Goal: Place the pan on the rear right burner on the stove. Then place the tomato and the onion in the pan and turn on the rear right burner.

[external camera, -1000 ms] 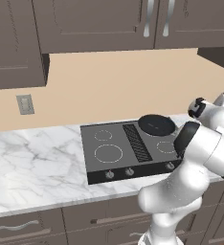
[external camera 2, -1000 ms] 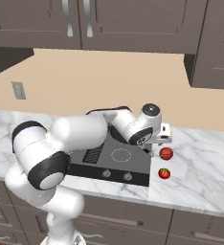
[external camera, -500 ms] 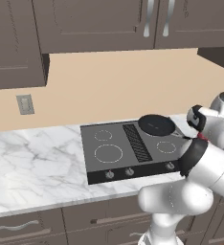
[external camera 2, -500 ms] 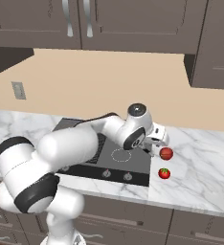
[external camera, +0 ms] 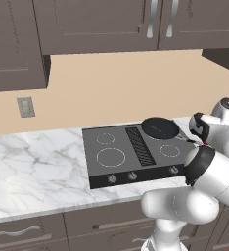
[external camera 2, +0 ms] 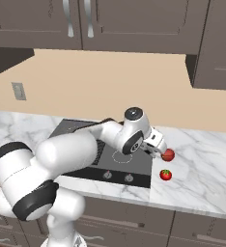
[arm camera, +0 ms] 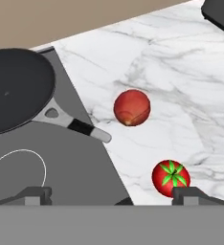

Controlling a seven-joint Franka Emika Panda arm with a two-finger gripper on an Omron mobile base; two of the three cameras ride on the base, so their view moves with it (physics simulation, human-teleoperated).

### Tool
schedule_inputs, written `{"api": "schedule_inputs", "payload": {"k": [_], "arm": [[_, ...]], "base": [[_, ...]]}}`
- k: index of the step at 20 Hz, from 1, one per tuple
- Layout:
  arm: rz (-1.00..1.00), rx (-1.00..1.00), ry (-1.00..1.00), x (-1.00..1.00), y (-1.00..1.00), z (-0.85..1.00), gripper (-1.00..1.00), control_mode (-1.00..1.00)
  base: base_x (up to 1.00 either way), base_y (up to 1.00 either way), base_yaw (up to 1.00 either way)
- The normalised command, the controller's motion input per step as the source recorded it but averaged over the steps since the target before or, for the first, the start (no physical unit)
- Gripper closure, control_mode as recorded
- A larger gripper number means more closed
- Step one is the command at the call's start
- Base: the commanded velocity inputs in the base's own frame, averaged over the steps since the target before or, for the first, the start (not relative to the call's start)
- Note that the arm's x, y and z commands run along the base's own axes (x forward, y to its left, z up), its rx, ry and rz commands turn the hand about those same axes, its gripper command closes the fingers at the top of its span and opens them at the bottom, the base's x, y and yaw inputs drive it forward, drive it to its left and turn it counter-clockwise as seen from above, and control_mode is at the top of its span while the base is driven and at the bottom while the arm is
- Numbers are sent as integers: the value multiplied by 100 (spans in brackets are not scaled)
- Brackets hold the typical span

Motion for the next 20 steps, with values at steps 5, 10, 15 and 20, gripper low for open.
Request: {"api": "schedule_inputs", "payload": {"k": [5, 10, 15, 20], "arm": [[-4, 6, -1, 0, -5, 0, -100, -100], [-7, 0, 0, 0, -18, 0, -100, -100], [-9, 0, 0, 0, -12, 0, -100, -100], [-7, 0, 0, 0, -3, -2, -100, -100]], "base": [[0, 0, 0], [0, 0, 0], [0, 0, 0], [0, 0, 0]]}}
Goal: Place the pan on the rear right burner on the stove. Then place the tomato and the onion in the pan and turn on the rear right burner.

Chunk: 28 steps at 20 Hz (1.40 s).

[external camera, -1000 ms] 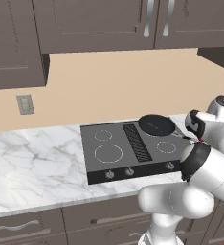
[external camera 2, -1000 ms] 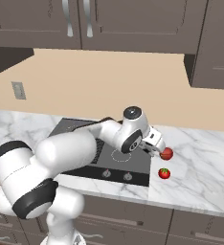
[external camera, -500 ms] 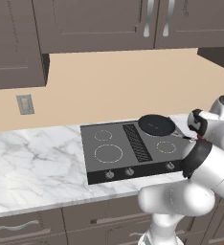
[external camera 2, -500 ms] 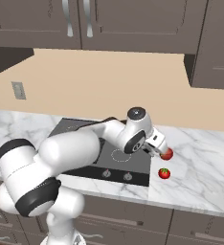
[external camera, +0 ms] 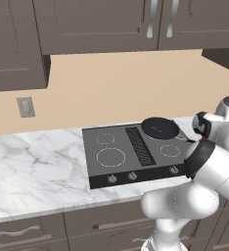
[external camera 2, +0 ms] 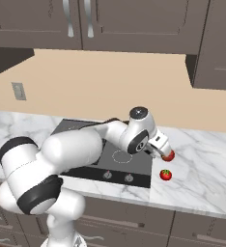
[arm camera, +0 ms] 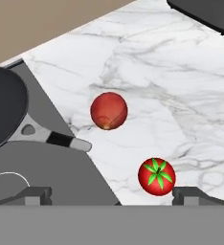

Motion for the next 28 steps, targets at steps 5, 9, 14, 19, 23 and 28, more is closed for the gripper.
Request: {"api": "schedule_inputs", "payload": {"k": [5, 9, 14, 19, 23, 28], "arm": [[-2, 0, 0, 2, 0, -9, -100, -100], [-1, 0, 0, 7, 0, -13, -100, -100], [0, 0, 0, 13, -1, -13, -100, -100], [0, 0, 0, 11, -5, -13, -100, -100], [0, 0, 0, 0, -13, -12, -100, -100], [0, 0, 0, 5, -8, -11, -100, -100]], "base": [[0, 0, 0], [0, 0, 0], [0, 0, 0], [0, 0, 0], [0, 0, 0], [0, 0, 0]]}}
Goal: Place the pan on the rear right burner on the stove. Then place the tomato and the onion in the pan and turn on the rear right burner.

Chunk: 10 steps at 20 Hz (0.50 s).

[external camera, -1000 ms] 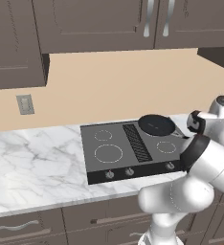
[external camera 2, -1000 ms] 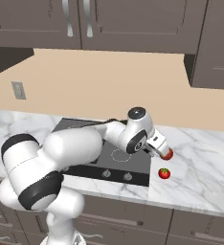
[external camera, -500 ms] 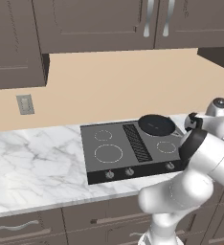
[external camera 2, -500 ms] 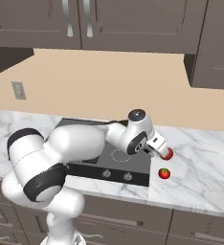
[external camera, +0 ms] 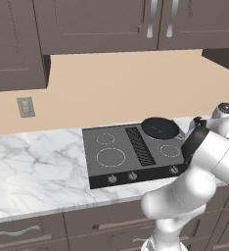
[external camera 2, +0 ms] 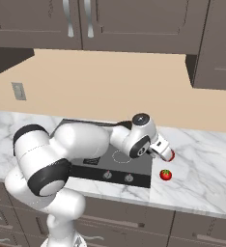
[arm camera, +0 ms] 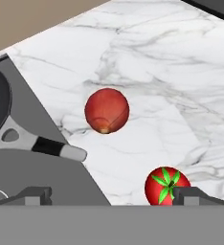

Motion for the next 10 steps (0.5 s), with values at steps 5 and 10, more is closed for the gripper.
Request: {"api": "schedule_inputs", "payload": {"k": [5, 10], "arm": [[0, 0, 0, 11, 0, -10, -100, -100], [0, 0, 0, 10, -2, -8, -100, -100]], "base": [[0, 0, 0], [0, 0, 0]]}}
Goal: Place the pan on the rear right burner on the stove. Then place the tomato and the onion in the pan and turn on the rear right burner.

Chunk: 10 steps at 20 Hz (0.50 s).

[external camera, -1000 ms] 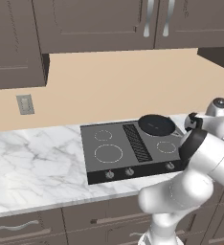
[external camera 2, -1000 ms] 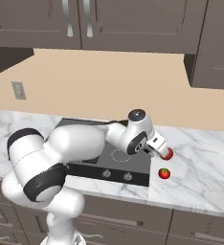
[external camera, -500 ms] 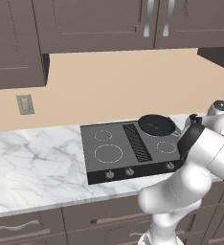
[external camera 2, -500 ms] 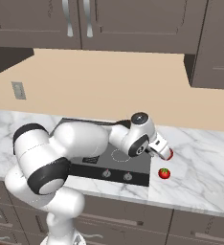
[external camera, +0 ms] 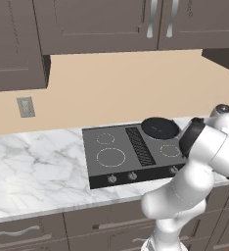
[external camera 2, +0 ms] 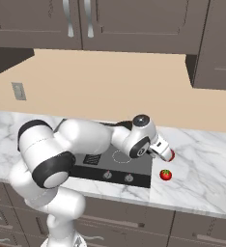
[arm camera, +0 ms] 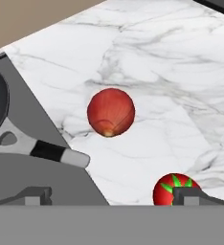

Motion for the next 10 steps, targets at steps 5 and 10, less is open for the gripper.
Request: {"api": "schedule_inputs", "payload": {"k": [5, 10], "arm": [[0, 0, 0, 8, -6, -6, -100, -100], [0, 0, 0, 10, -6, -5, -100, -100]], "base": [[0, 0, 0], [0, 0, 0]]}}
